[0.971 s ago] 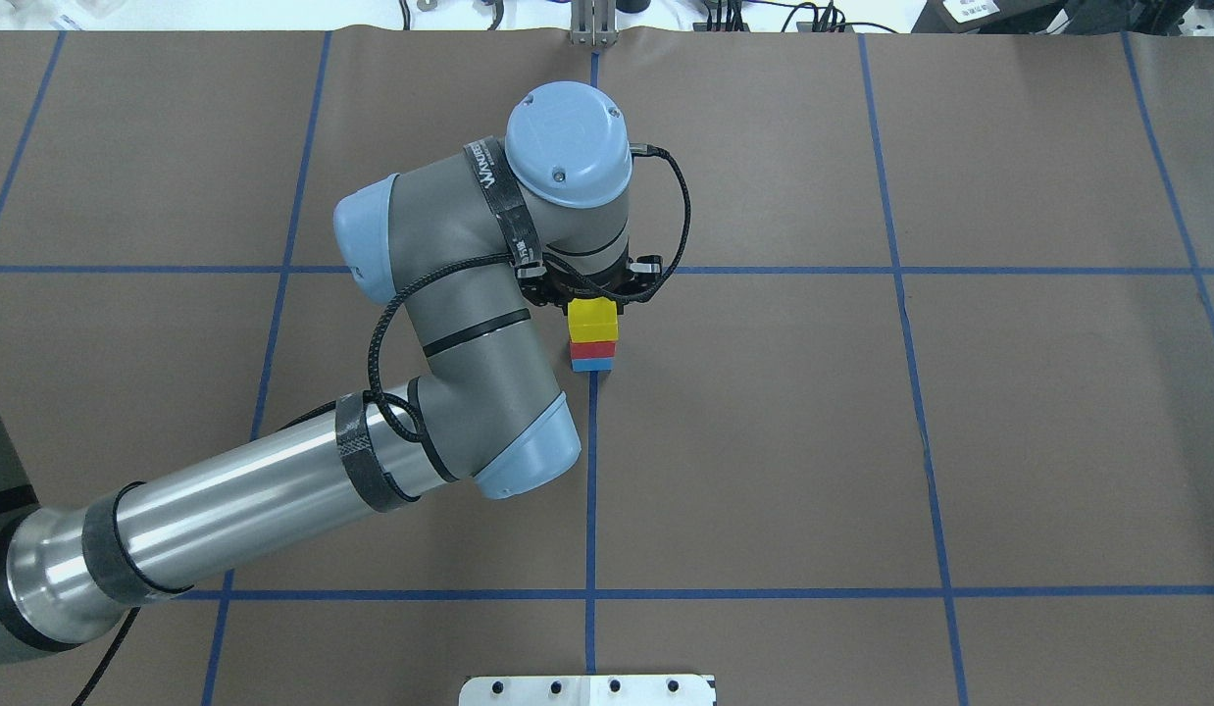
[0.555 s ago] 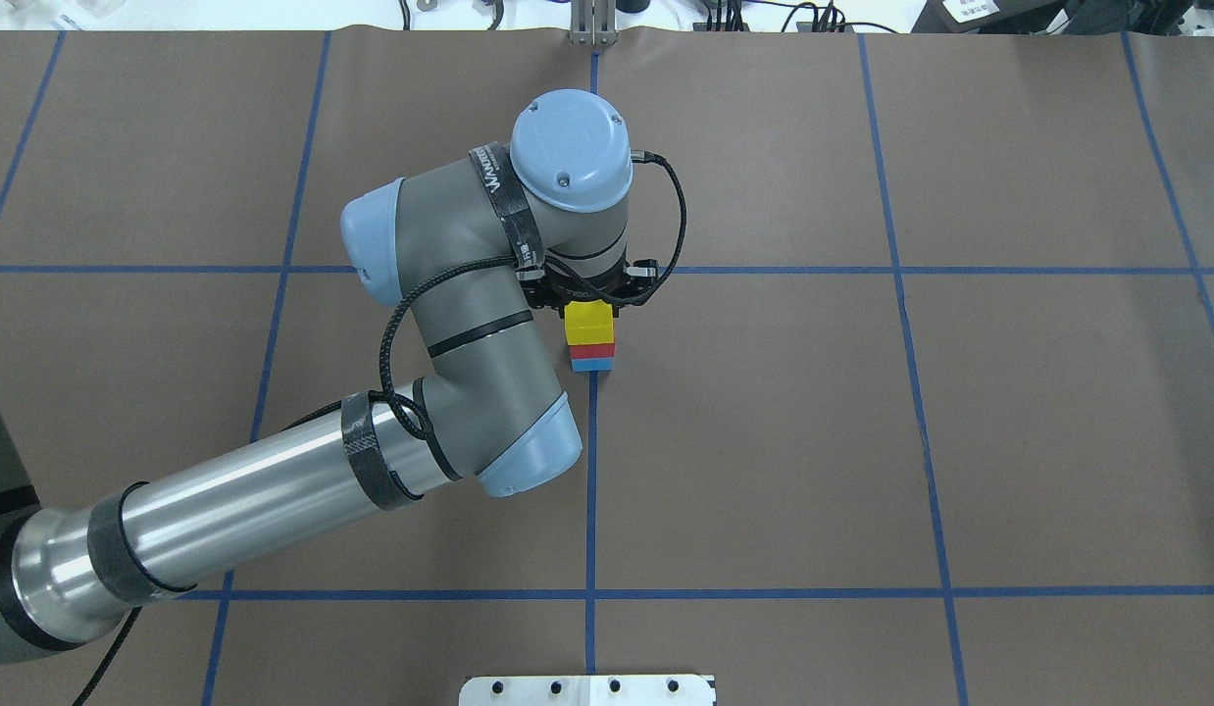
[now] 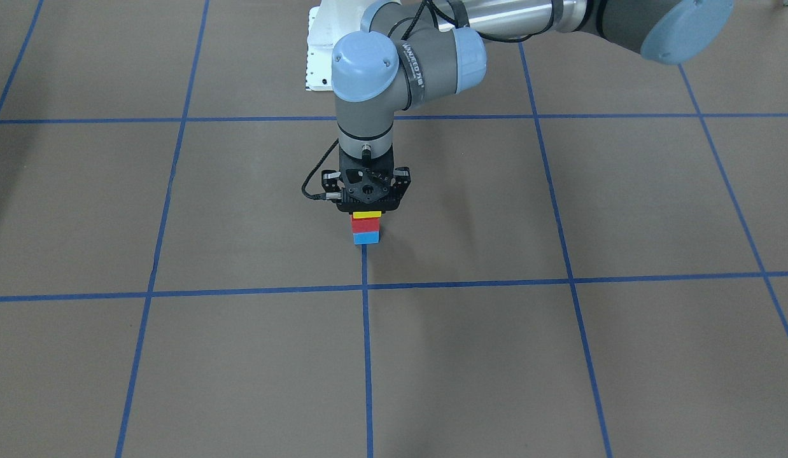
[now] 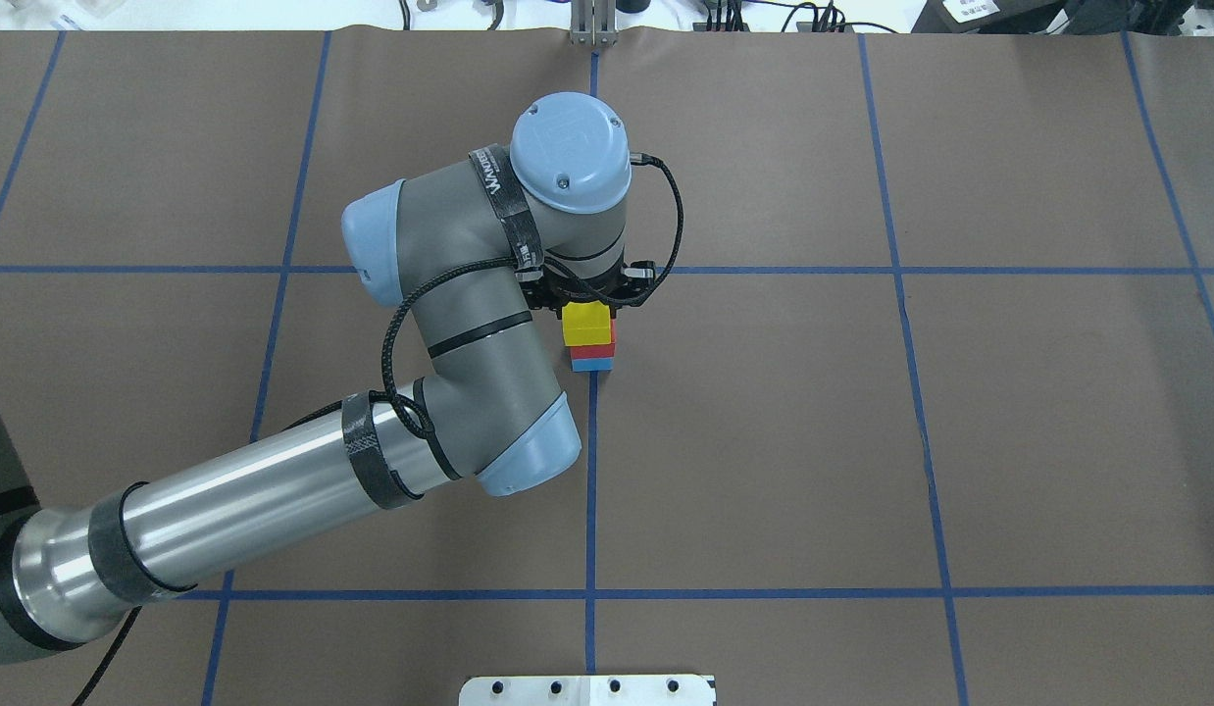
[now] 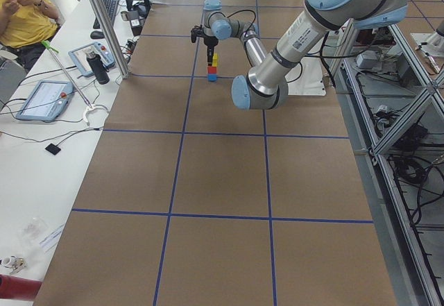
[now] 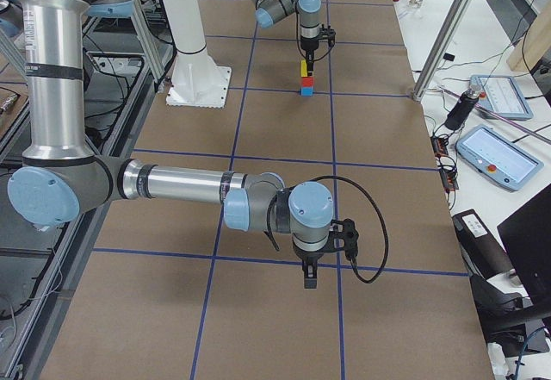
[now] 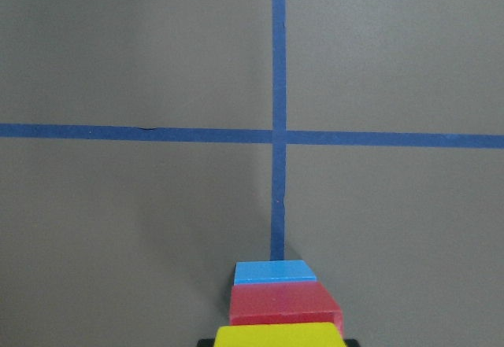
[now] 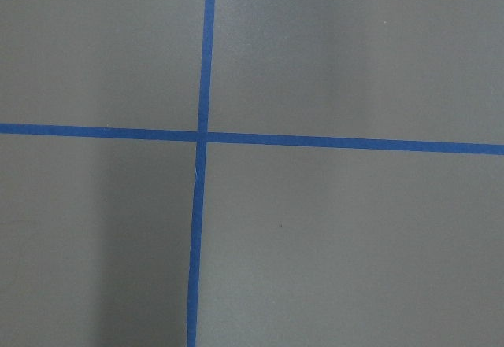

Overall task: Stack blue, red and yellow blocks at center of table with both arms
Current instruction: 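Lower the yellow cube onto the red cube and open the left gripper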

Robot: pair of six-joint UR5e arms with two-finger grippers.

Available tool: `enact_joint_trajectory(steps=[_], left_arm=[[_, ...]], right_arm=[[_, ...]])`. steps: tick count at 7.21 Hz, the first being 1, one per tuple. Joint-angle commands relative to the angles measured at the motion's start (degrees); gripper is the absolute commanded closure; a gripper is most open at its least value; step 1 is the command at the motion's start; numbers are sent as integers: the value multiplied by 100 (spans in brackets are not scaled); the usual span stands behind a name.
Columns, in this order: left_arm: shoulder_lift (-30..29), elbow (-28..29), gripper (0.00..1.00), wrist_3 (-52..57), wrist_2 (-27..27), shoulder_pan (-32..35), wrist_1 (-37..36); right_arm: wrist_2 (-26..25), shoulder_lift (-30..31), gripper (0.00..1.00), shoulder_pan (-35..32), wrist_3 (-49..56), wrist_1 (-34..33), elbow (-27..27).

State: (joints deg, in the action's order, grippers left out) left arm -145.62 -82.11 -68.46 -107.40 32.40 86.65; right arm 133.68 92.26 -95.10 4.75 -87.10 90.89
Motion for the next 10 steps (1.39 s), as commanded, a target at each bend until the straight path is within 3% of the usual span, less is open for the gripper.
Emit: enact_joint_trajectory(steps=[1,3,7,9,10], left_arm=[[-19,-6,71,0,0,-6,1],[-11,-6,63,0,0,-32,1],[-2,2,37,9,157,-76,18],[-11,-6,34,9,158,-94,27],[-19,-6,25,52,158,-103,44]], right_arm=[[0,-7,0,-9,0,0,-1],[0,-7,0,0,0,0,-1],[0,-7,0,0,0,0,-1],[0,-7,0,0,0,-9,-10],[0,-7,0,0,0,0,-10]])
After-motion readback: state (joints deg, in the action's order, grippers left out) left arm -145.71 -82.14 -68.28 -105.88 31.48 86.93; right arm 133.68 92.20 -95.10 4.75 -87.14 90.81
